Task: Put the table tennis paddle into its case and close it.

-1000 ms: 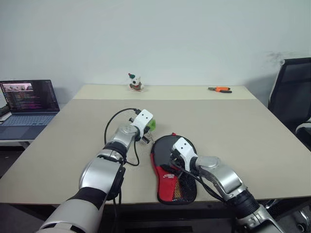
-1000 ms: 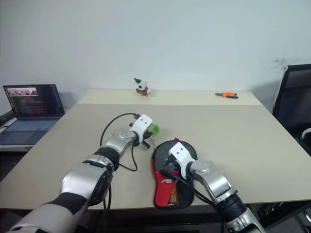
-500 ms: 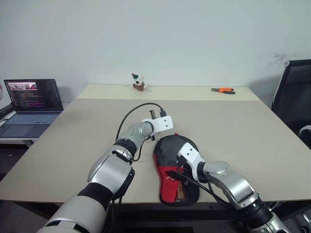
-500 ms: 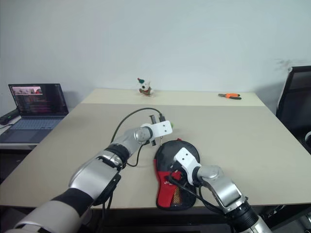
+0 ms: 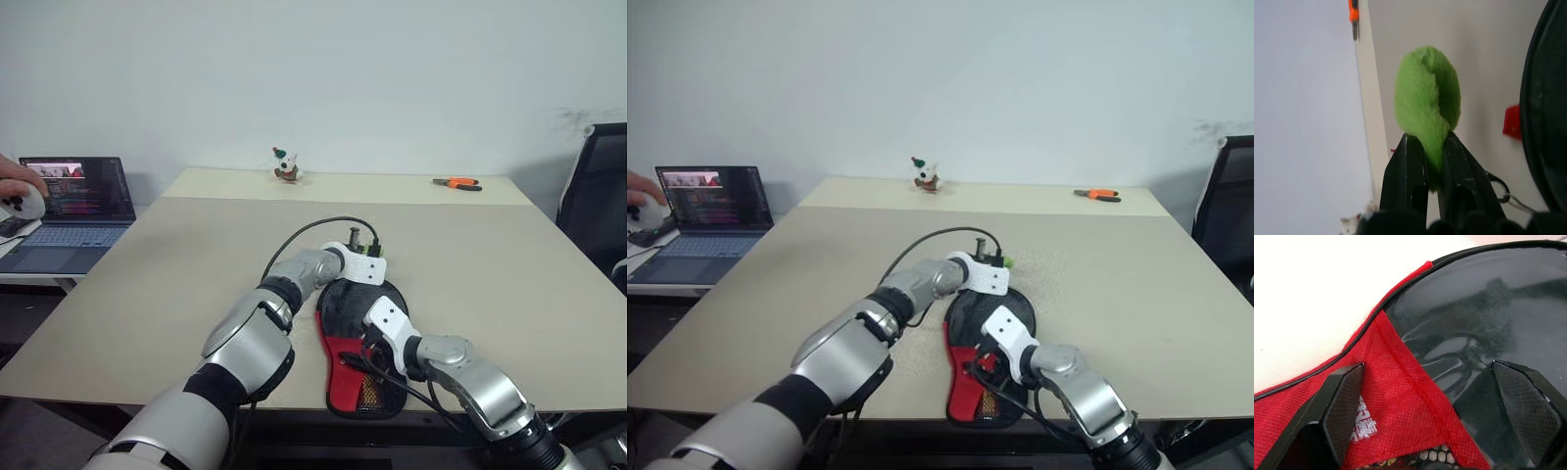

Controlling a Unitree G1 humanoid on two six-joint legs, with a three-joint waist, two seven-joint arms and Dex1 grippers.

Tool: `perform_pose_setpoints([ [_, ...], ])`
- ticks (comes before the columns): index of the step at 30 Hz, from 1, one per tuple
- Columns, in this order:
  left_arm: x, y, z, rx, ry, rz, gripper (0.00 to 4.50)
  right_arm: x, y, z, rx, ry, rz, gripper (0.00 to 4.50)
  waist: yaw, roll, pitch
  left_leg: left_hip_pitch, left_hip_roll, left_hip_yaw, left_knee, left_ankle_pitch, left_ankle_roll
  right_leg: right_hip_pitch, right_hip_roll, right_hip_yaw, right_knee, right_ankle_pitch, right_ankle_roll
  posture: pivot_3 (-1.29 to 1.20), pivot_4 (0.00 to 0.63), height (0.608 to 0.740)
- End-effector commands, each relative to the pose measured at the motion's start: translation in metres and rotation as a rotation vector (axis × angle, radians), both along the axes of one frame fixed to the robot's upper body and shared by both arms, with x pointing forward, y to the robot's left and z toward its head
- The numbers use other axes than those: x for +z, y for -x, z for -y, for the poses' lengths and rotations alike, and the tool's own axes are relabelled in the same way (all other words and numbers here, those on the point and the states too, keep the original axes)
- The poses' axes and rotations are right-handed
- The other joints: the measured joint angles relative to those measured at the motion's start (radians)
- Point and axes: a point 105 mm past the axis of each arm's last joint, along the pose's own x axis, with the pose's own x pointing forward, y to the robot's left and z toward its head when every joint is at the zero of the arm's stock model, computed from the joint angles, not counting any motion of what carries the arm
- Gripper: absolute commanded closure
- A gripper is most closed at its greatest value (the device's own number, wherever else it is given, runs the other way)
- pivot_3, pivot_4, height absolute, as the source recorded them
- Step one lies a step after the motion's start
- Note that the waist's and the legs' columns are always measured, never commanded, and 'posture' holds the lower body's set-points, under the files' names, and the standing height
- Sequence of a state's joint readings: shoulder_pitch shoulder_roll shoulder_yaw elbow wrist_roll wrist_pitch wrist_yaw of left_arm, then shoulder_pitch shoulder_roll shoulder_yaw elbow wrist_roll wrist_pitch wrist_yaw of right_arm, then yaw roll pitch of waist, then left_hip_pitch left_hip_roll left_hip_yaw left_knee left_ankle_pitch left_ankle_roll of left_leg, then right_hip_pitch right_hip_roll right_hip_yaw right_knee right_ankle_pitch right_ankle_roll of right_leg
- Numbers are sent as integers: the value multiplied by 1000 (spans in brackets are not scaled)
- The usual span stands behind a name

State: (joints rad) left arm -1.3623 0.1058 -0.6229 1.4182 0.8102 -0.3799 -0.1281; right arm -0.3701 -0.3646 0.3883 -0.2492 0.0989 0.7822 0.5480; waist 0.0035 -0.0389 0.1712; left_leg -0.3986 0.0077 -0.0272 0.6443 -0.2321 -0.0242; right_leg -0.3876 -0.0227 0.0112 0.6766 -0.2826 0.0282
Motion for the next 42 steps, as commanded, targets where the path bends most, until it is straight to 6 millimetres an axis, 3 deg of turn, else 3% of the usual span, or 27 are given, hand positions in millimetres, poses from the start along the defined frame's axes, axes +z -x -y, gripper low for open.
perform_pose_setpoints([
  [1,31,1,18,-65,14,101,4491,-81,36,26,-69,159,-345,0,0,0,0,0,0,0,0,0,0,0,0,0,0,0,0,0,150,740],
  [7,25,1,15,-55,-4,75,4491,-79,32,23,-81,143,-335,0,0,0,0,0,0,0,0,0,0,0,0,0,0,0,0,0,150,740],
  [12,10,7,21,-57,53,-54,4491,-76,30,17,-84,123,-336,0,0,0,-1,1,0,0,0,0,0,0,0,0,1,0,0,0,150,740],
  [17,-11,16,24,-88,14,-126,2873,-74,27,16,-96,114,-332,0,-3,1,-4,1,0,0,0,0,0,1,1,0,1,0,0,0,150,740],
  [21,-8,15,24,-76,77,-154,1565,-74,26,16,-102,110,-332,0,-4,1,-4,1,1,0,0,0,0,0,1,0,1,0,0,0,150,740],
  [26,-4,15,19,-69,148,-209,1565,-70,20,14,-106,100,-323,0,-6,1,-5,2,1,1,0,0,0,0,1,1,1,0,0,0,150,740],
  [32,29,3,8,-19,302,-176,1565,-67,7,18,-135,101,-298,0,-13,1,-5,4,2,2,1,0,0,2,2,2,2,0,0,0,150,740],
  [38,33,6,3,-51,334,-245,1565,-67,6,20,-140,99,-301,0,-18,1,-5,13,2,2,1,0,0,10,2,2,1,0,0,0,150,740],
  [42,48,5,-8,-59,467,-288,1565,-58,5,24,-140,87,-295,0,-18,1,-5,14,2,2,0,0,0,11,2,2,1,0,0,0,150,740],
])
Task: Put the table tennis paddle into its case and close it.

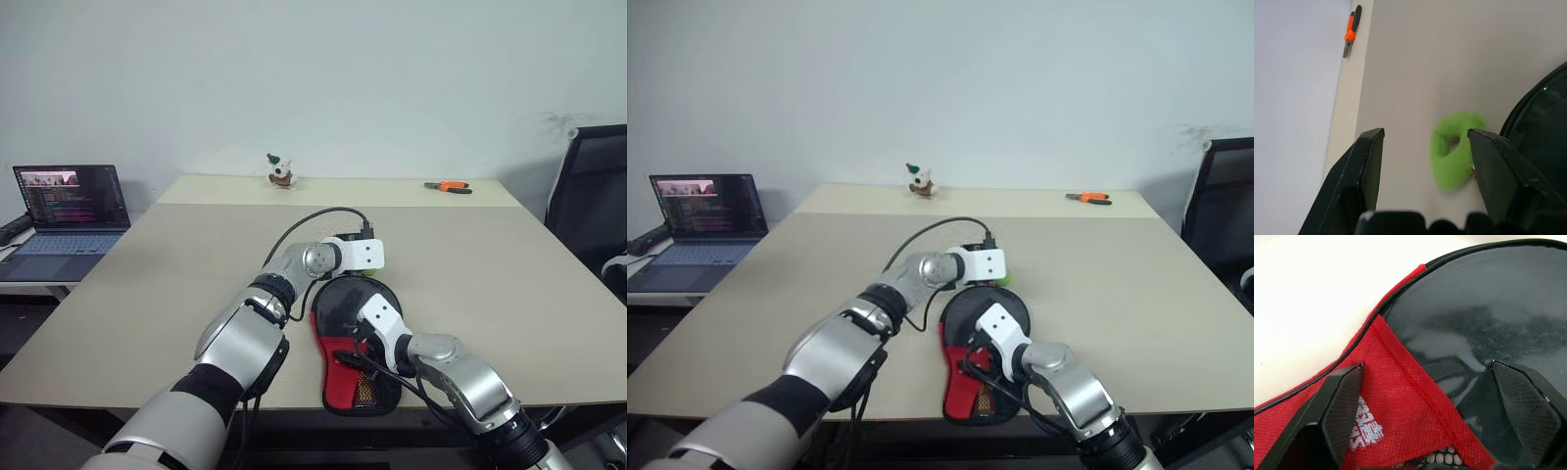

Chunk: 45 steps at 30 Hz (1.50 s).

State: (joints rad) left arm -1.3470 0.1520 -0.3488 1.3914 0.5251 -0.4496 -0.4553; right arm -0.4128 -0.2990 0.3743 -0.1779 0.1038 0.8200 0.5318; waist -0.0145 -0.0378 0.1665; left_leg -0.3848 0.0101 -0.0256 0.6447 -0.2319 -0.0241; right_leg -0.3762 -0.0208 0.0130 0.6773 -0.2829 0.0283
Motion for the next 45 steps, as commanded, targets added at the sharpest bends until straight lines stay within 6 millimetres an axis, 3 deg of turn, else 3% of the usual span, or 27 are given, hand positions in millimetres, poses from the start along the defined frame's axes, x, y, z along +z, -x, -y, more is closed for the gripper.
perform_pose_setpoints([
  [1,33,0,-3,-30,141,14,1565,-53,14,34,-101,111,-246,0,0,0,0,0,0,0,0,0,0,0,0,0,0,0,0,0,150,740],
  [4,33,2,-14,-49,190,-33,1376,-46,13,38,-104,98,-237,0,3,0,0,0,0,0,-1,0,0,0,0,0,-2,0,0,0,150,740],
  [9,31,4,-34,-57,256,-93,28,-25,12,38,-91,44,-213,0,9,0,0,-3,0,0,-1,0,0,-1,-1,-1,-4,0,0,0,150,740],
  [11,30,4,-43,-47,312,-129,28,-10,12,31,-68,-25,-209,0,10,0,0,-6,0,-1,-1,0,0,-3,-1,-1,-3,0,0,0,150,740],
  [15,25,8,-60,-49,422,-197,28,39,20,10,28,-217,-195,0,8,0,2,-15,0,-2,0,0,0,-13,0,0,-1,1,-1,0,150,740],
  [18,14,17,-65,-100,464,-281,28,74,23,5,58,-346,-178,0,6,2,7,-16,0,-3,-1,0,1,-15,0,0,2,3,-6,0,150,740],
  [20,7,26,-63,-156,484,-349,28,91,23,10,57,-401,-166,0,4,3,8,-18,0,-3,-1,0,1,-19,0,1,3,3,-6,0,150,740],
  [25,-25,50,-56,-245,376,-446,28,118,24,50,14,-422,-119,0,7,4,8,-20,0,-5,-1,-1,1,-20,-1,0,2,3,-6,0,150,740],
  [29,-50,56,-50,-222,324,-472,28,126,5,86,-134,-394,-58,0,7,4,9,-20,0,-4,-1,-1,2,-20,0,1,2,3,-6,0,150,740],
  [33,-64,59,-48,-199,313,-494,28,127,-25,97,-231,-370,-23,0,-1,4,9,-19,0,-2,0,-1,2,-20,0,2,3,3,-6,0,150,740],
  [38,-71,63,-48,-184,319,-511,28,124,-76,81,-328,-378,-5,0,-23,5,9,-16,1,0,-1,-1,2,-19,1,5,3,3,-6,0,150,740],
  [45,-73,68,-55,-161,326,-515,28,107,-127,46,-406,-366,16,0,-21,5,9,-17,2,0,-2,-2,3,-20,1,5,3,4,-7,0,150,740],
])
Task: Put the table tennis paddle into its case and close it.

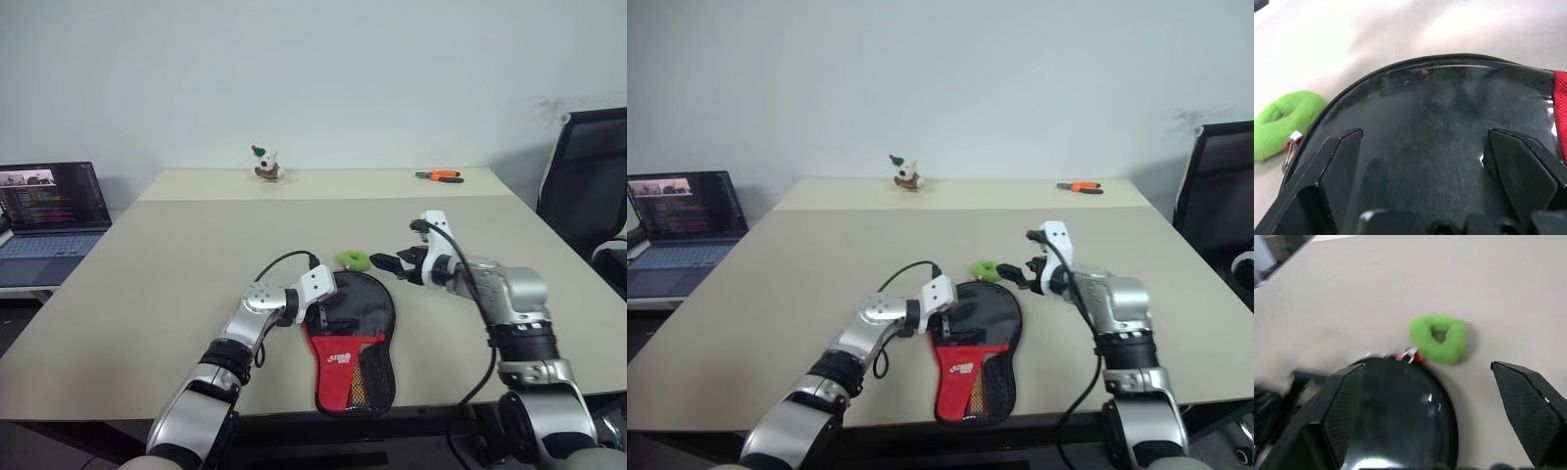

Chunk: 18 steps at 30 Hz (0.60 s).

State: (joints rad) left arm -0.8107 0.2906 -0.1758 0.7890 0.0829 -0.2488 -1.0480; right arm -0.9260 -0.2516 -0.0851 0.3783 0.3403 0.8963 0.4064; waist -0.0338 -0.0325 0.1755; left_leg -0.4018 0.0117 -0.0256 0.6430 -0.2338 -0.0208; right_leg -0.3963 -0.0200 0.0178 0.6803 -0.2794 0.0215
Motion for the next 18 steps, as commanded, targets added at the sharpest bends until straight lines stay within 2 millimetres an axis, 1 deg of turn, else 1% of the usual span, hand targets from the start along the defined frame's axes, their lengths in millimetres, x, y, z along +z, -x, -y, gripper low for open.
perform_pose_setpoints([
  [1,-2,3,-5,12,-17,-3,28,3,-25,-12,-54,39,75,0,-1,0,0,0,0,0,0,0,0,0,0,1,0,0,0,0,150,740],
  [2,-2,4,-7,15,-20,-2,28,-1,-33,-15,-84,61,84,0,0,0,0,0,0,0,0,0,0,0,0,0,0,0,0,0,150,740],
  [4,-1,6,-9,20,-25,0,28,-7,-43,-21,-121,95,105,0,0,1,0,0,0,0,0,0,0,0,0,0,0,0,0,0,150,740],
  [7,0,7,-11,29,-30,3,28,-13,-49,-28,-161,129,124,0,0,1,0,0,0,0,0,0,0,0,0,0,0,0,-1,0,150,740],
  [10,1,9,-14,41,-38,9,28,-23,-51,-37,-210,184,133,0,-1,1,1,0,0,0,-1,0,0,0,-1,1,0,0,-1,0,150,740],
  [12,1,11,-15,48,-44,15,28,-31,-49,-43,-226,191,108,0,-1,1,1,0,1,0,-1,0,0,-1,-1,1,0,0,-1,0,150,740],
  [15,2,14,-17,58,-51,23,28,-40,-46,-46,-248,193,77,0,-1,1,1,0,1,0,-1,0,0,-1,-1,1,1,1,-1,0,150,740],
  [17,3,16,-21,78,-54,25,0,-43,-46,-47,-267,183,58,393,-2,2,1,1,1,0,-1,0,0,-1,-1,1,1,1,-1,0,150,740],
  [18,2,17,-23,87,-57,26,0,-42,-46,-48,-271,181,57,665,-2,2,1,1,1,0,-1,0,0,-1,-1,1,1,1,-2,0,150,740],
])
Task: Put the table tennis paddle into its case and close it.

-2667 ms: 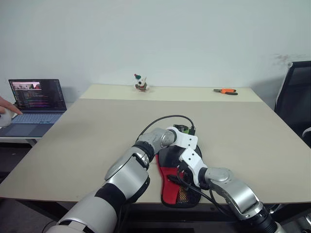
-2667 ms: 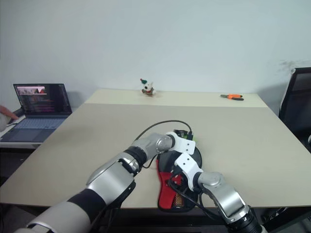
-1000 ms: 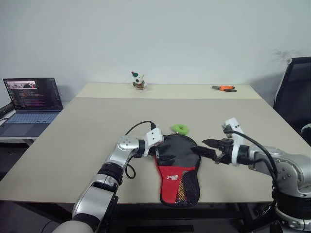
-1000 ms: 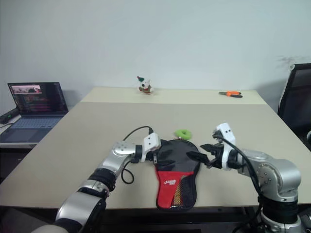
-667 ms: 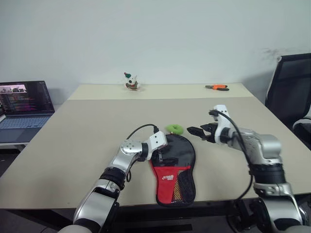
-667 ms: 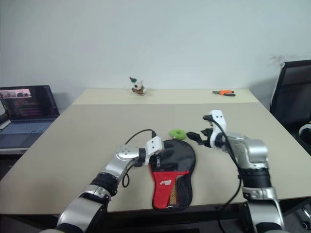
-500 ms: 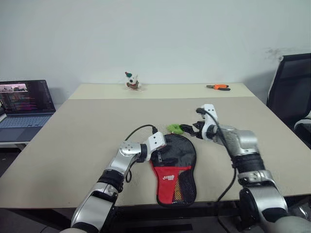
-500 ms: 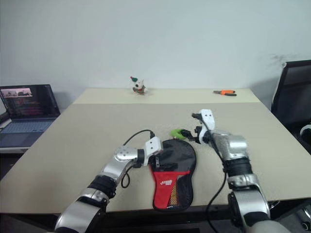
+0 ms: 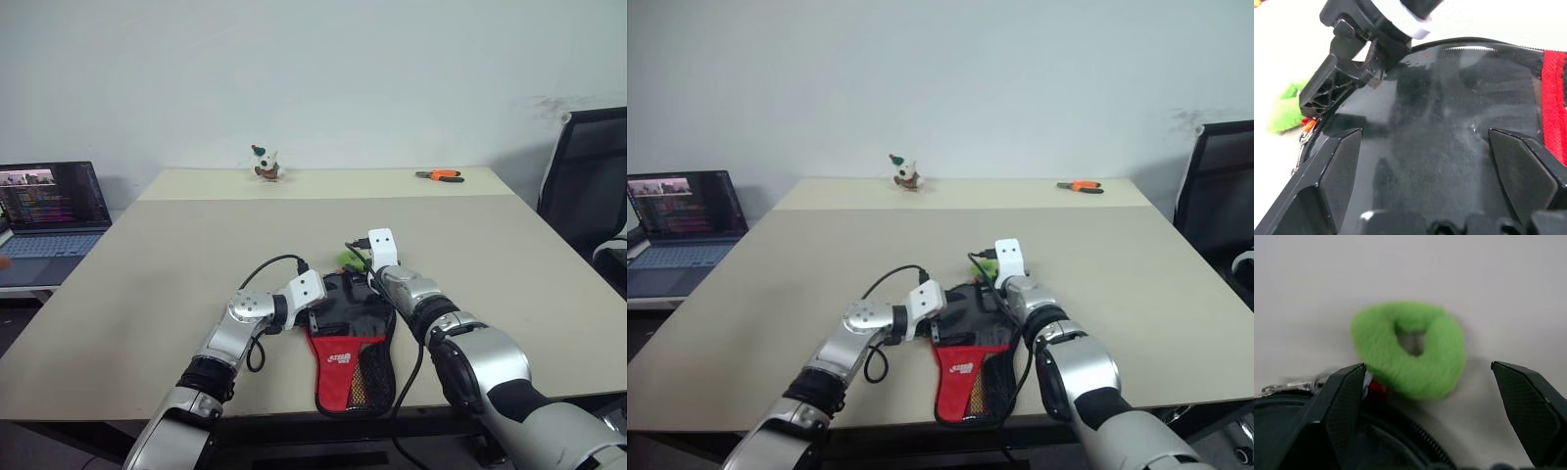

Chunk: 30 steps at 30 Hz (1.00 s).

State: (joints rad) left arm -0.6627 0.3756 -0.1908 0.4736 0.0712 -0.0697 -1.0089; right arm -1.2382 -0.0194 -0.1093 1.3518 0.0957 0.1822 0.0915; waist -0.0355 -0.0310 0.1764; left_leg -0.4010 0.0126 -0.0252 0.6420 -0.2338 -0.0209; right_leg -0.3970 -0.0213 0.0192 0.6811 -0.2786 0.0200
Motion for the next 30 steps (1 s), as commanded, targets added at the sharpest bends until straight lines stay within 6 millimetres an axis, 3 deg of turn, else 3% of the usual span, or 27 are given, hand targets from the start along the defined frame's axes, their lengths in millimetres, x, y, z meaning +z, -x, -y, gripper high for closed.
perform_pose_setpoints([
  [1,0,4,-6,22,-23,9,0,17,-4,-4,-20,-12,39,982,0,0,0,0,0,0,0,0,0,0,0,0,0,0,0,0,150,740],
  [11,-6,9,-9,35,-40,-9,0,23,-6,-3,-14,-13,56,4481,0,0,0,0,0,0,0,0,0,0,0,0,0,0,-1,0,150,740],
  [19,-1,-8,8,-18,-84,28,0,27,-8,3,-24,-15,65,4481,3,0,0,0,0,0,0,0,0,1,1,-1,0,0,-1,0,150,740],
  [25,-33,-15,7,-34,-184,-48,0,39,-11,2,-21,-28,95,4481,3,0,0,1,0,0,0,0,0,1,1,-1,0,0,-1,0,150,740],
  [30,-58,-12,4,-13,-196,-129,0,55,-16,15,-22,47,163,4481,5,1,-1,5,-1,0,1,0,0,7,0,-2,-1,0,0,0,150,740],
])
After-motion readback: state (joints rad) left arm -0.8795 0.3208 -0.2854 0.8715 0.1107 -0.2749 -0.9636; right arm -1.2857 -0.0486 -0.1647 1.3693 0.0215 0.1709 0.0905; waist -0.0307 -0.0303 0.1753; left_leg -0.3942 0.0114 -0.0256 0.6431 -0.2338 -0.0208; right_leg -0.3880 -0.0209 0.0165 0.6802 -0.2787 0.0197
